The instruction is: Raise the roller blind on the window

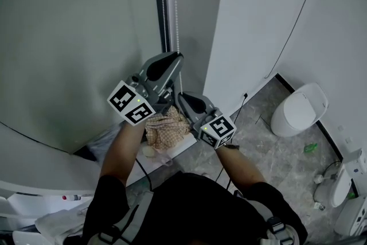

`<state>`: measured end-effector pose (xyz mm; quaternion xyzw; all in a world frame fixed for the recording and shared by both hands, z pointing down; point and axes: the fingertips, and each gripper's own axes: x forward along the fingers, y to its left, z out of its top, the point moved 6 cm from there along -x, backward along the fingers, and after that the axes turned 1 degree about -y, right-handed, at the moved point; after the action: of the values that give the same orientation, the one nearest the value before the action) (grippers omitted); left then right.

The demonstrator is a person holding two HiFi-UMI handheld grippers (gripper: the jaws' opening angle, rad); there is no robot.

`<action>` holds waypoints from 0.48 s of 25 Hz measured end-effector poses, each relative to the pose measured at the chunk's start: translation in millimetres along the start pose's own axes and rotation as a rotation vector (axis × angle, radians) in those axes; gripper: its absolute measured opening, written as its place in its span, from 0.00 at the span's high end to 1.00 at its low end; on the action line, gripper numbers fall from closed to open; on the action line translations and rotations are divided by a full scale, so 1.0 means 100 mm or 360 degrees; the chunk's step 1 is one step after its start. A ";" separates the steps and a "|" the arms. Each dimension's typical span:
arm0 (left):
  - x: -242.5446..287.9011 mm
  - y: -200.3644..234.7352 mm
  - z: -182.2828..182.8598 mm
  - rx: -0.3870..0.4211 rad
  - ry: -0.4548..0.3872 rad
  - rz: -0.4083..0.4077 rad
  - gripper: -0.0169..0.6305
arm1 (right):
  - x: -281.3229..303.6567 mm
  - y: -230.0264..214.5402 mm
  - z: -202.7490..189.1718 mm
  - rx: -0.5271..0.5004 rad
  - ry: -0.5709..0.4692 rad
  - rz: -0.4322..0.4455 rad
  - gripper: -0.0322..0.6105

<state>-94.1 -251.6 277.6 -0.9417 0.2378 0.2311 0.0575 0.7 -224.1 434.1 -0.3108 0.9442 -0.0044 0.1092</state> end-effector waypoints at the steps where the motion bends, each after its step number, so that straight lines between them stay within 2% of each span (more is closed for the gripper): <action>1: 0.00 0.01 0.00 -0.0021 -0.0002 -0.0009 0.95 | 0.00 -0.01 -0.01 -0.0001 0.0006 0.0002 0.94; 3: -0.02 0.02 -0.01 -0.0042 -0.0004 -0.0018 0.95 | 0.01 -0.01 -0.04 -0.0009 0.0016 0.0006 0.94; 8: -0.07 0.07 -0.01 0.0004 -0.0012 0.0026 0.95 | 0.05 0.02 -0.07 -0.0014 0.0025 0.0020 0.94; 12: -0.14 0.08 -0.29 0.0054 0.0120 0.0079 0.95 | 0.01 0.02 -0.35 0.0004 0.0162 0.0018 0.94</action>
<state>-96.4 -259.0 310.1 -0.9425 0.2668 0.1927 0.0588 -8.9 -225.4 467.7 -0.3048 0.9502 -0.0207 0.0615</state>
